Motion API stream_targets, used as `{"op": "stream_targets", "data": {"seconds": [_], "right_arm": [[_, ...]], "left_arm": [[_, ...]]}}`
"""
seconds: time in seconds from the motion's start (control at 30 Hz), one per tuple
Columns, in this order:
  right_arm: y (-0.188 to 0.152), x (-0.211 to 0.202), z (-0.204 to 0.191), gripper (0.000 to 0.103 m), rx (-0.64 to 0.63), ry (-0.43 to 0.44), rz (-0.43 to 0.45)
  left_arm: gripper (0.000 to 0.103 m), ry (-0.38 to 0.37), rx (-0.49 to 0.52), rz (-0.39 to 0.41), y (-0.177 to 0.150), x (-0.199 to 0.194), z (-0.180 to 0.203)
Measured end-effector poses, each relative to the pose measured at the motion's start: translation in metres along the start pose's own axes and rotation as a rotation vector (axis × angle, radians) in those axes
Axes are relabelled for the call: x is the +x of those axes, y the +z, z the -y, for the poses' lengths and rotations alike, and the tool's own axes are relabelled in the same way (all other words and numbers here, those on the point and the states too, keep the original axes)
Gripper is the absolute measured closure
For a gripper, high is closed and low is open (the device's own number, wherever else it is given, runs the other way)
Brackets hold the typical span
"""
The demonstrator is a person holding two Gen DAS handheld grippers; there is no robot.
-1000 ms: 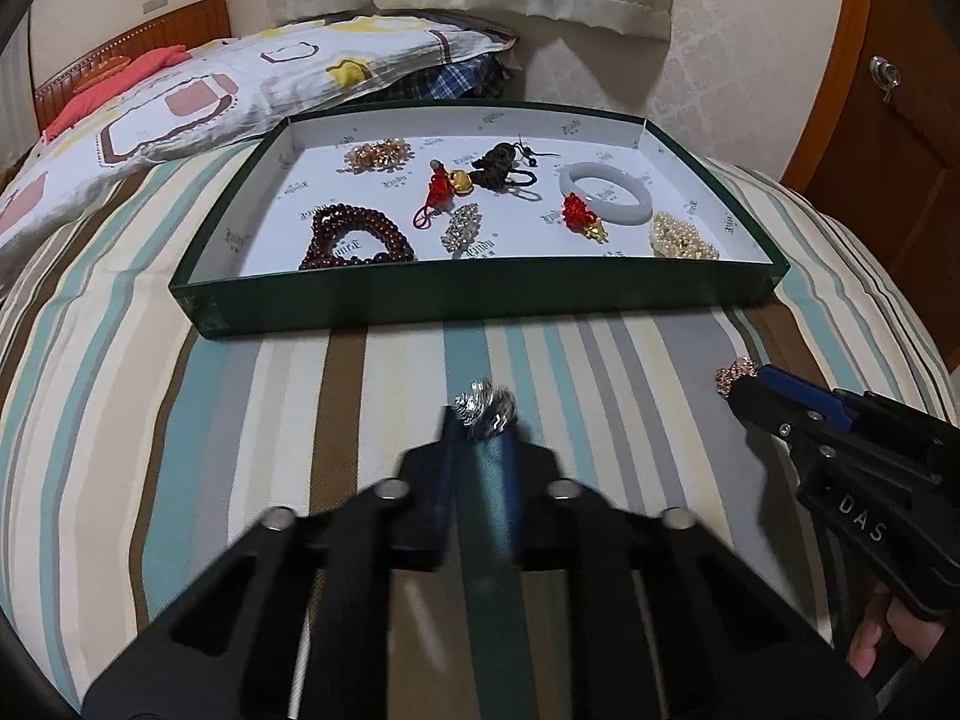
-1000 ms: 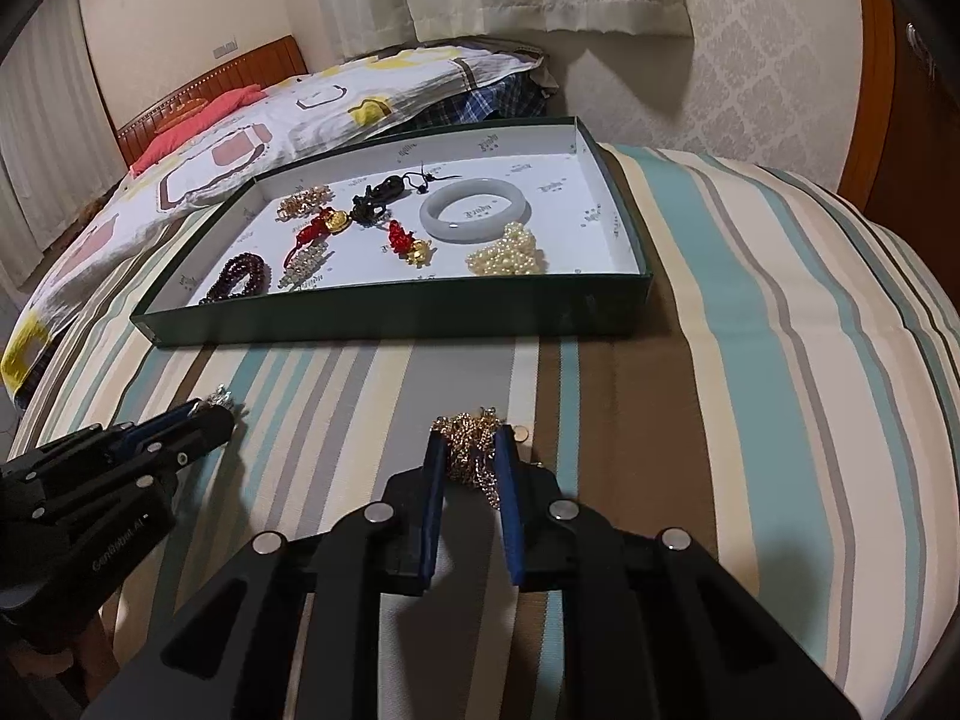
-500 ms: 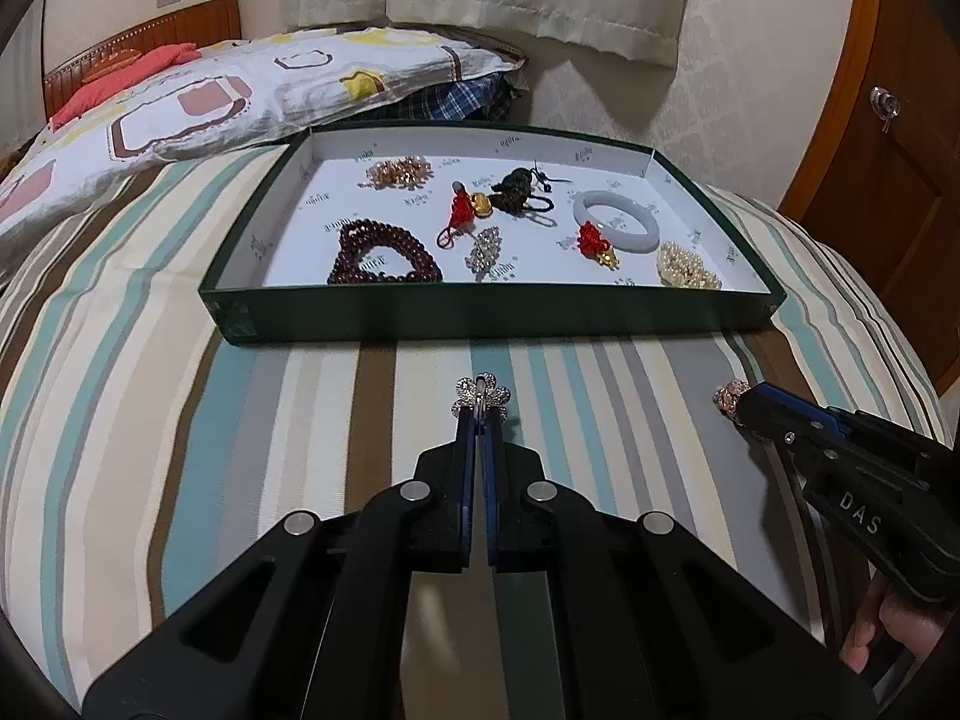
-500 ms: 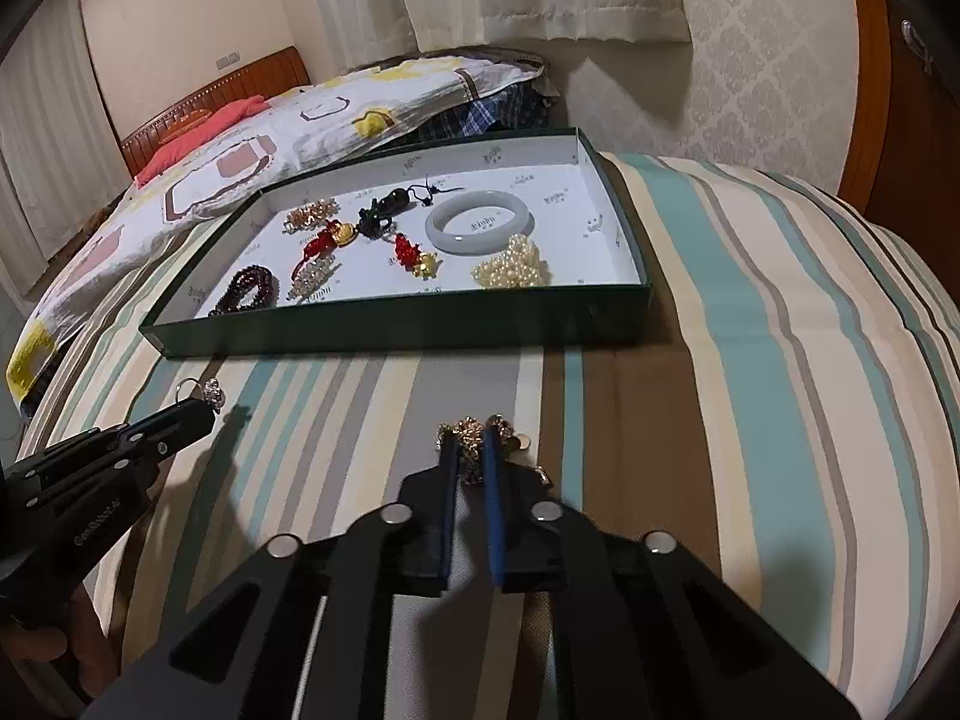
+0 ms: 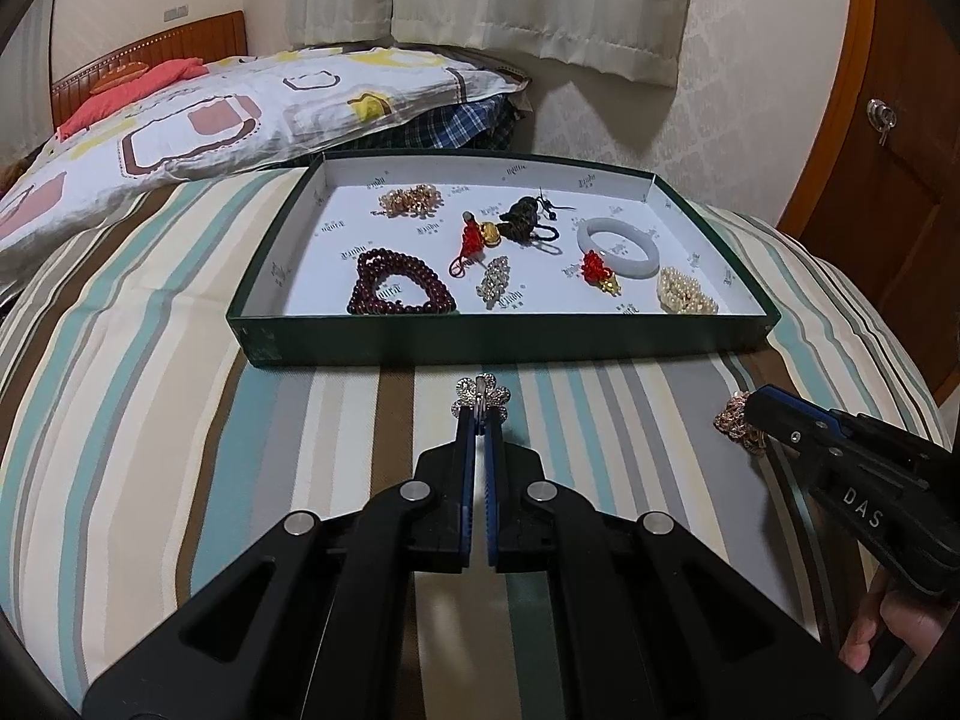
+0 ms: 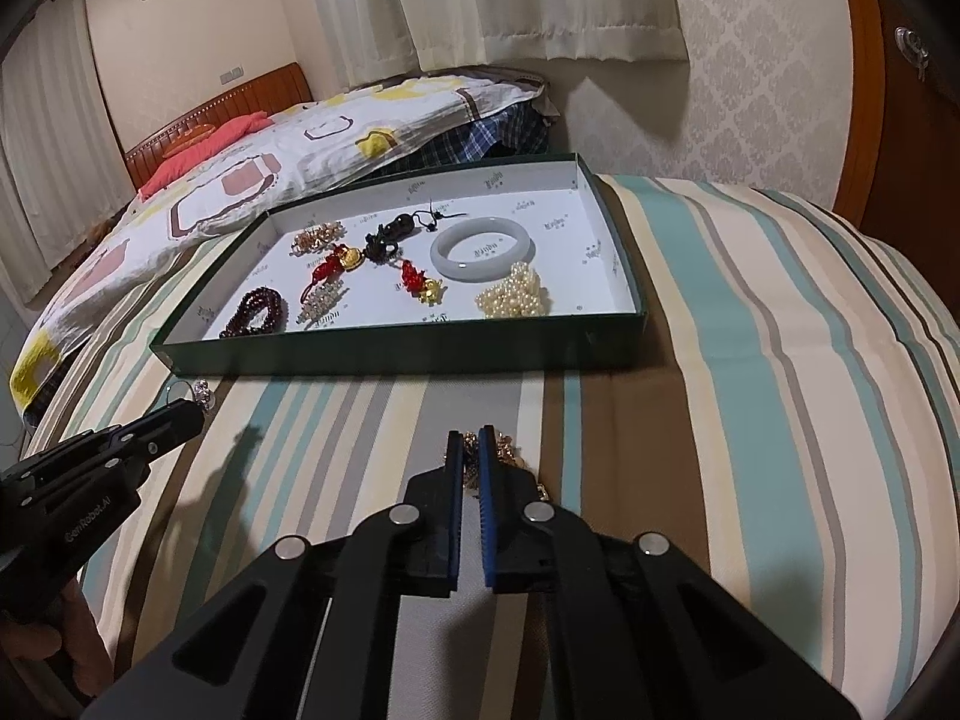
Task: Organize jewelry
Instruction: 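Carry the gold chain and silver ring into the box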
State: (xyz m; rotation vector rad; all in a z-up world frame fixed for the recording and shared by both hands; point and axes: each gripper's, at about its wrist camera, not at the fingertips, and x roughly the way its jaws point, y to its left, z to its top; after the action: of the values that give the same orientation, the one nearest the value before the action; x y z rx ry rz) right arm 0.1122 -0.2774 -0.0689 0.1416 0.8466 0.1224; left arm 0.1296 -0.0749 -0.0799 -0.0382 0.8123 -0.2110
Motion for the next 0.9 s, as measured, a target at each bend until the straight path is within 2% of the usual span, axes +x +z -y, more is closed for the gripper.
{"op": "stream_targets", "data": {"seconds": [0.43, 0.9], "right_arm": [[0.017, -0.018, -0.002, 0.098, 0.011, 0.022, 0.066], [0.078, -0.034, -0.012, 0.098, -0.024, 0.051, 0.207]], "left_arm": [[0.100, 0.001, -0.010, 0.054, 0.013, -0.012, -0.006], [0.100, 0.001, -0.014, 0.145, 0.054, -0.019, -0.013]]}}
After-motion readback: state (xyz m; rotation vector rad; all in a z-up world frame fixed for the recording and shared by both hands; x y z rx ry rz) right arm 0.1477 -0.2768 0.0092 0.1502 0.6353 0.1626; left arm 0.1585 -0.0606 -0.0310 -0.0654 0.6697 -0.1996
